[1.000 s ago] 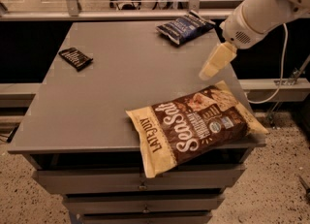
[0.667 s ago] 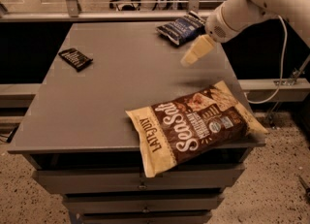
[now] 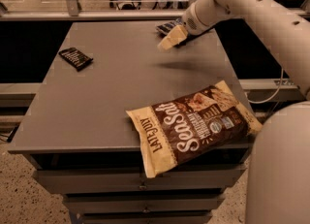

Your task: Move blue chip bag near rxbar chocolate

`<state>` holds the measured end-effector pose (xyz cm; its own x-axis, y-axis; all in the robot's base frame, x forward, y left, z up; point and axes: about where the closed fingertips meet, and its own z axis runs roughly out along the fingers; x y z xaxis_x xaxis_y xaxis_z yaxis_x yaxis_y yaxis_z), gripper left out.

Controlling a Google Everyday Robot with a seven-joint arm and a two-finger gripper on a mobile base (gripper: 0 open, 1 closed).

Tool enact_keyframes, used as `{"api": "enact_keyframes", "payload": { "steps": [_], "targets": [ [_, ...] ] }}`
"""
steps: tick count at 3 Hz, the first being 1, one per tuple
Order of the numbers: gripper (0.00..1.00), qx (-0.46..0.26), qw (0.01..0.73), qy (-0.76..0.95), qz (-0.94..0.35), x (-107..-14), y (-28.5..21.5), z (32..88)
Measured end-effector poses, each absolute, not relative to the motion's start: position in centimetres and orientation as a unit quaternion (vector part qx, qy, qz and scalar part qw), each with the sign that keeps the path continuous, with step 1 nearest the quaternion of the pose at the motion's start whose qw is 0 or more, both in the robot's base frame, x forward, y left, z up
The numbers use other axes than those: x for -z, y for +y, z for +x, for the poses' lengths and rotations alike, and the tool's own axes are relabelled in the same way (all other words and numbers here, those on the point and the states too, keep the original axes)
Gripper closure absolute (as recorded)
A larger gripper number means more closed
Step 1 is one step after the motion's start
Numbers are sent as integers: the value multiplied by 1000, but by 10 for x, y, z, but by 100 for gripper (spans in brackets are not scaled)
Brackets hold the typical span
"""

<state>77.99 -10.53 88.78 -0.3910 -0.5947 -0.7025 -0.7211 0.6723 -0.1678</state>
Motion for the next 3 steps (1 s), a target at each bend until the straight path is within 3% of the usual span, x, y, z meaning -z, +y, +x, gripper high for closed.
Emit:
{"api": "enact_keyframes", "payload": {
  "steps": [2,3],
  "targets": [
    [0,-60,378,858,-342,-865,-92,840],
    [15,-41,366,869,-331,-851,-111,848]
  ]
}}
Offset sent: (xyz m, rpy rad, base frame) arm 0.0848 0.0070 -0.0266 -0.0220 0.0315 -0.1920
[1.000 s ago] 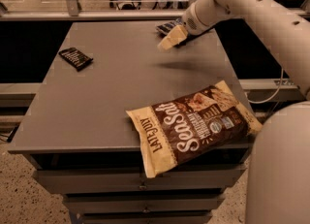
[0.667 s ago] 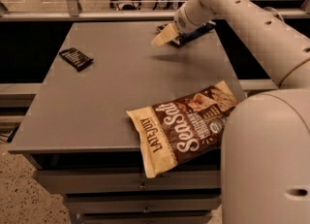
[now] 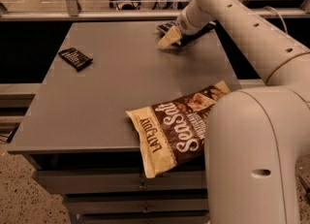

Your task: Move blue chip bag near rxbar chocolate

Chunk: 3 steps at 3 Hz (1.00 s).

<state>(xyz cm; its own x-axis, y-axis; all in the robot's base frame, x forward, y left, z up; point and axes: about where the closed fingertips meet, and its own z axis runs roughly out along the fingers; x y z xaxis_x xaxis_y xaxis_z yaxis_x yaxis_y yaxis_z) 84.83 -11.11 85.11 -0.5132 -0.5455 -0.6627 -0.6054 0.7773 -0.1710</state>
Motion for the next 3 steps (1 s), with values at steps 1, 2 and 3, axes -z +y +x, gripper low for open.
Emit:
{"api": "enact_keyframes", "payload": {
  "steps": [1,2,3],
  "targets": [
    [38,-30,362,872,-329,-846,-127,851],
    [62,-28,371,864,-339,-854,-134,850],
    [85,-44,394,840,-371,-879,-130,839]
  ]
}}
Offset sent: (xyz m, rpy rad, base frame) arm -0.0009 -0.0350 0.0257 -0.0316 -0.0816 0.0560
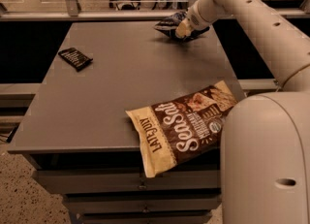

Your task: Move blue chip bag near rxbar chocolate

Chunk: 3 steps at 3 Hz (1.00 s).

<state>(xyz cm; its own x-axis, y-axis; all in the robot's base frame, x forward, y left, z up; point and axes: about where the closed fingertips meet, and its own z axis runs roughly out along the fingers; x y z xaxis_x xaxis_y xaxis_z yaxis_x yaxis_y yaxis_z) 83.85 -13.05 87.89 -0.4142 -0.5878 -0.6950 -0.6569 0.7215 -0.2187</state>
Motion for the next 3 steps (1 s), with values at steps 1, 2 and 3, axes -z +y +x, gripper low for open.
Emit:
{"api": "enact_keyframes", "payload": {
  "steps": [1,2,3],
  "targets": [
    [100,-74,431,797,-417,-916,-119,812],
    [100,-114,471,736,-473,-953,-91,771],
    [100,-164,508,637,-557,-978,-40,719]
  ]
}}
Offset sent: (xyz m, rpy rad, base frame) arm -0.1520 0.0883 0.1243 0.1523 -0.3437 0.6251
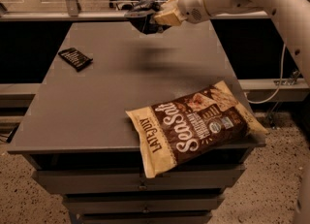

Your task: Move blue chip bag near rxbar chocolate

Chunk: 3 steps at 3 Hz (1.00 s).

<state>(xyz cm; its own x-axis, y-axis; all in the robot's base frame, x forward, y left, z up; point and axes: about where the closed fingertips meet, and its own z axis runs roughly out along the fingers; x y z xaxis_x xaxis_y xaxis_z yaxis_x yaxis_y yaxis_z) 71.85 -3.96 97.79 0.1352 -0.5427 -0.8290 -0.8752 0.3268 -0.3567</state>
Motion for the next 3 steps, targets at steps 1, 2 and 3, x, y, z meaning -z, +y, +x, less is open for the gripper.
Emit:
{"api": "enact_keyframes", "payload": {
  "steps": [1,2,3],
  "targets": [
    [100,-166,519,570,-616,-982,-2,692],
    [100,-146,511,523,-666,-973,39,675],
    [100,-125,494,505,-697,-953,67,674]
  ]
}}
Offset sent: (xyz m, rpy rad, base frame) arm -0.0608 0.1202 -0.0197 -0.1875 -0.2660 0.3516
